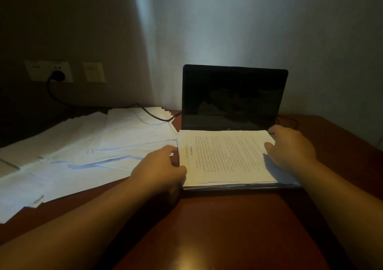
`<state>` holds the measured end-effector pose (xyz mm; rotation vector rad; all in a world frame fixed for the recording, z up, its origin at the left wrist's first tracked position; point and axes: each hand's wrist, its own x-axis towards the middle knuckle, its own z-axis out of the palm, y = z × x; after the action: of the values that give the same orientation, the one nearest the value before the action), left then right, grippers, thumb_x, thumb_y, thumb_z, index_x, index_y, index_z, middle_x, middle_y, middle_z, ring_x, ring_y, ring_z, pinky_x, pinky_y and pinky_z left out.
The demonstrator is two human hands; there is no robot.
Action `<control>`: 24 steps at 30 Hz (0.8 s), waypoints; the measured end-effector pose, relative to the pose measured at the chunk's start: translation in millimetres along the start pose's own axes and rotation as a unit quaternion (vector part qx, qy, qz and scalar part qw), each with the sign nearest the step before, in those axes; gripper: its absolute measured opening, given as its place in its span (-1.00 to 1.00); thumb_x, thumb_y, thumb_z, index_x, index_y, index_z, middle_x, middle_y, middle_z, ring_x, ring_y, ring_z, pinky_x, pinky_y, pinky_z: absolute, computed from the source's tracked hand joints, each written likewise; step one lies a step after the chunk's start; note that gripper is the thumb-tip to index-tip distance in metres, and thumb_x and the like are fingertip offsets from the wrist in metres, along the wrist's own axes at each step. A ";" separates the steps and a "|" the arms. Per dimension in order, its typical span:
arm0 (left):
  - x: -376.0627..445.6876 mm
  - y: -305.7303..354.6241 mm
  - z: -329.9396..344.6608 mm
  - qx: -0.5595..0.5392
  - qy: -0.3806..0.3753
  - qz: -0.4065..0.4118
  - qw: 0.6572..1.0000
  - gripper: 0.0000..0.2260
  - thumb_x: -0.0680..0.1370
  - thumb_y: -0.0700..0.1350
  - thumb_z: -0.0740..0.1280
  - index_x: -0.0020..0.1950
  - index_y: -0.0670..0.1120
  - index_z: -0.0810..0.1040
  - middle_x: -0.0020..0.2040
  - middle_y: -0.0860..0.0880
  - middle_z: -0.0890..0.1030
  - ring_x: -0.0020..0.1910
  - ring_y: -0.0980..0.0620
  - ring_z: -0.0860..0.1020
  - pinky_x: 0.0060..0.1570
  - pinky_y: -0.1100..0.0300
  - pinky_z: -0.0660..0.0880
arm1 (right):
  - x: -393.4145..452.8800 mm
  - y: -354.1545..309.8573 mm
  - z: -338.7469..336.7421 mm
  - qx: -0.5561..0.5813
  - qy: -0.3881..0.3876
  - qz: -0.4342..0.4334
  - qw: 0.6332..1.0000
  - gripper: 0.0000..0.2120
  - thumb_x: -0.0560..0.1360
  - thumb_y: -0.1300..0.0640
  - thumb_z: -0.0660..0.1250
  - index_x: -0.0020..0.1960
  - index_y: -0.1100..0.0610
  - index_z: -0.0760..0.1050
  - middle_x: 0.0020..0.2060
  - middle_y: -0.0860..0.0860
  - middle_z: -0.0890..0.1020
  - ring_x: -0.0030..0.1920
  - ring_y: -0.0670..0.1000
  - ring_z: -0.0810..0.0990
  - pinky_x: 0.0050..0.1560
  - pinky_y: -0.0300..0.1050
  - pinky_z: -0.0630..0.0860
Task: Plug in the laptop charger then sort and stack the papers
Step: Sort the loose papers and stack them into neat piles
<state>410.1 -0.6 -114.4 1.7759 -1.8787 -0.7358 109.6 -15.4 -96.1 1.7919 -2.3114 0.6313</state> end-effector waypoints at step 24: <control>67.9 -119.2 -104.1 0.092 0.256 0.045 0.961 -0.75 0.59 0.03 0.32 0.27 0.10 0.57 0.25 0.08 0.54 0.05 0.16 0.46 0.02 0.27 0.40 | 13.7 -290.6 83.6 0.072 -0.169 -0.366 0.912 -0.62 0.59 0.02 0.30 0.39 -0.10 0.39 0.32 -0.08 0.48 0.21 -0.02 0.49 0.17 -0.11 0.49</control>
<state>563.1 -79.5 -116.0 1.7587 -1.6905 -0.0490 393.8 -119.8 -98.1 2.7763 -1.5417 0.3811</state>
